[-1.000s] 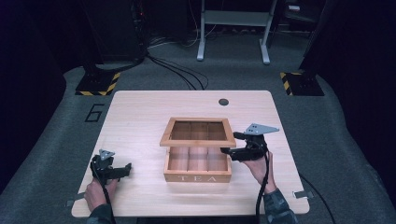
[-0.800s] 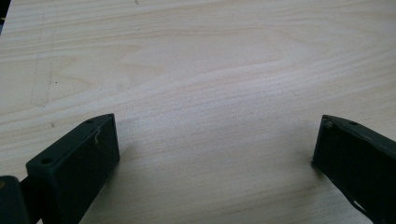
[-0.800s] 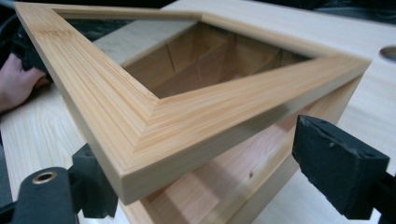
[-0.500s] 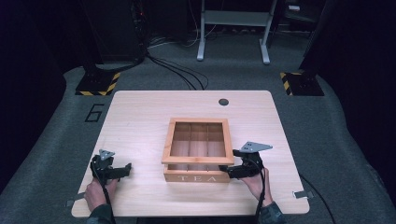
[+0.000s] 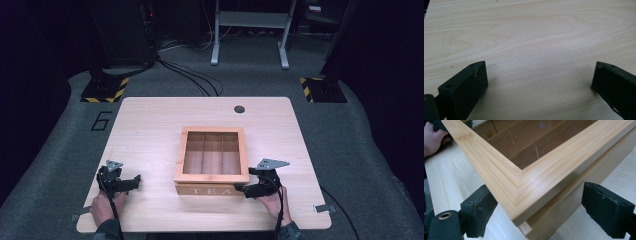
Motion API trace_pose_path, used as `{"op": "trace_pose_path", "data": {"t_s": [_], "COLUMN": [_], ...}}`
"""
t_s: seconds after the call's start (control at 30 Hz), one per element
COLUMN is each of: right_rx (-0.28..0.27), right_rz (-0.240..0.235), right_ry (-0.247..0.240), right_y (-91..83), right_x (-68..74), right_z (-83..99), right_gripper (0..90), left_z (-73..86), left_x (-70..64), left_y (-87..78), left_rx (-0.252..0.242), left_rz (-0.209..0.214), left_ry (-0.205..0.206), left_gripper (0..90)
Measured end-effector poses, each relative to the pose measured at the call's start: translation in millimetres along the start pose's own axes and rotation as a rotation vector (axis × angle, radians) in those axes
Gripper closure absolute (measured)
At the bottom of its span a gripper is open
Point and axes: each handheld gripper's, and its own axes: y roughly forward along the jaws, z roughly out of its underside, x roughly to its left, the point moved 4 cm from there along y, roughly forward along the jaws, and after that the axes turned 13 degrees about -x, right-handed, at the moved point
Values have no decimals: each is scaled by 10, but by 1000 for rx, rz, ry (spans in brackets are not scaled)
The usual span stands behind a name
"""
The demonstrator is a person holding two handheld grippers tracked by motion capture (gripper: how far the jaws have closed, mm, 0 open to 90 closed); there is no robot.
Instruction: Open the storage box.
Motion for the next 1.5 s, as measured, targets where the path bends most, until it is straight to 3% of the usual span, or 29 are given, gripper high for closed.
{"op": "trace_pose_path", "data": {"t_s": [0.57,0.83,1.13,1.5], "right_rx": [16,7,-19,-12], "right_rz": [-23,-6,72,240], "right_ry": [4,-21,-28,-1], "right_y": [-19,-163,-487,-920], "right_x": [18,-6,-149,-556], "right_z": [127,106,116,323], "right_gripper": [136,135,136,138], "left_z": [0,0,0,0], "left_x": [0,0,0,0], "left_y": [0,-1,-1,-1], "left_rx": [0,2,2,2], "left_rz": [-1,0,0,0], "left_ry": [0,0,0,0], "left_gripper": [2,2,2,2]}}
